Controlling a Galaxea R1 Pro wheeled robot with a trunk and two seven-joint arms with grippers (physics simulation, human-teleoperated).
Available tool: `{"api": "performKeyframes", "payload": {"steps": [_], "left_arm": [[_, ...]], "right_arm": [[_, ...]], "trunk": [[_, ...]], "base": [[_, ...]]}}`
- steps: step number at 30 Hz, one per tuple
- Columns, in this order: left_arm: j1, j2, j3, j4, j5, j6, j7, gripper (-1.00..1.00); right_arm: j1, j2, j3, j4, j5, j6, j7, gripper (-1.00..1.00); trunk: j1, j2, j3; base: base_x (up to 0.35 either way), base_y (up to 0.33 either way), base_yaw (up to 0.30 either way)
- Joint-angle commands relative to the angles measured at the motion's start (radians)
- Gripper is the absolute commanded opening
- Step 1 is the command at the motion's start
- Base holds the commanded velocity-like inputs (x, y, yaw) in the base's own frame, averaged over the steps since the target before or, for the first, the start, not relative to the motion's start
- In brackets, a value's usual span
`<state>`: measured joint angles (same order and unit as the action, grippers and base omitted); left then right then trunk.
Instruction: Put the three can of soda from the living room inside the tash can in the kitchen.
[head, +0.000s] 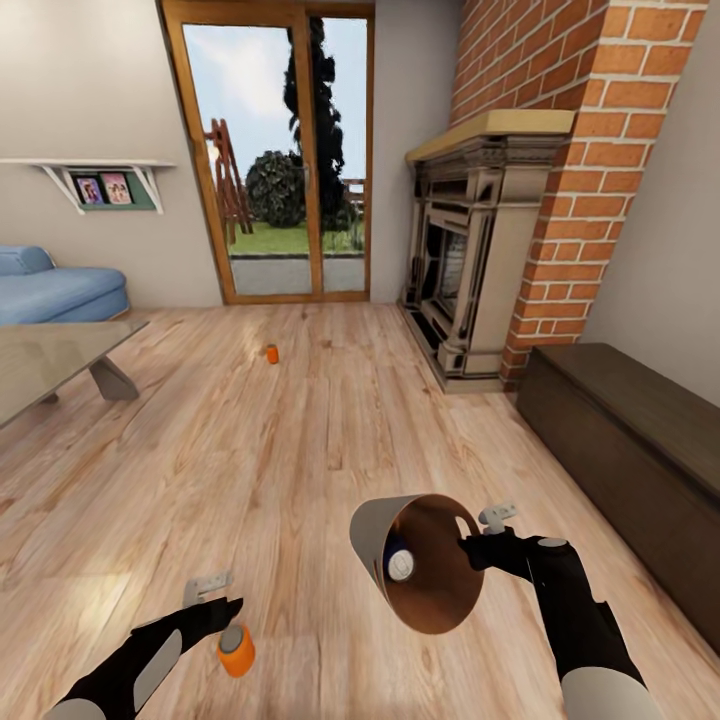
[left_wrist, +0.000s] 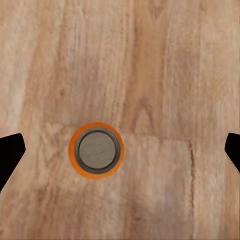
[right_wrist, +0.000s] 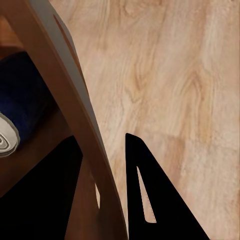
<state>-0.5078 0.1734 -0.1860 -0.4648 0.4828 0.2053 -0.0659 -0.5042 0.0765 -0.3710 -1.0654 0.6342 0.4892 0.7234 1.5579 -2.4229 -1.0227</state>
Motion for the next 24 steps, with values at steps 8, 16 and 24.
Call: {"api": "performKeyframes", "payload": {"steps": [8, 16, 24], "left_arm": [[0.000, 0.000, -0.002, 0.000, 0.000, 0.000, -0.001, 1.00], [0.001, 0.001, 0.002, 0.000, 0.000, 0.000, -0.003, 1.00], [0.001, 0.001, 0.002, 0.000, 0.000, 0.000, -0.006, 1.00]], "right_arm": [[0.000, 0.000, 0.003, -0.001, -0.014, 0.003, 0.005, -1.00], [0.000, 0.000, 0.005, -0.001, -0.015, 0.003, 0.005, -1.00], [-0.001, -0.001, 0.000, -0.001, -0.015, 0.004, 0.006, -1.00]], "trunk": [[0.000, 0.000, -0.013], [0.019, -0.035, -0.041], [0.043, -0.078, -0.080]], "base": [[0.110, 0.000, 0.000], [0.006, 0.000, 0.000], [0.000, 0.000, 0.000]]}}
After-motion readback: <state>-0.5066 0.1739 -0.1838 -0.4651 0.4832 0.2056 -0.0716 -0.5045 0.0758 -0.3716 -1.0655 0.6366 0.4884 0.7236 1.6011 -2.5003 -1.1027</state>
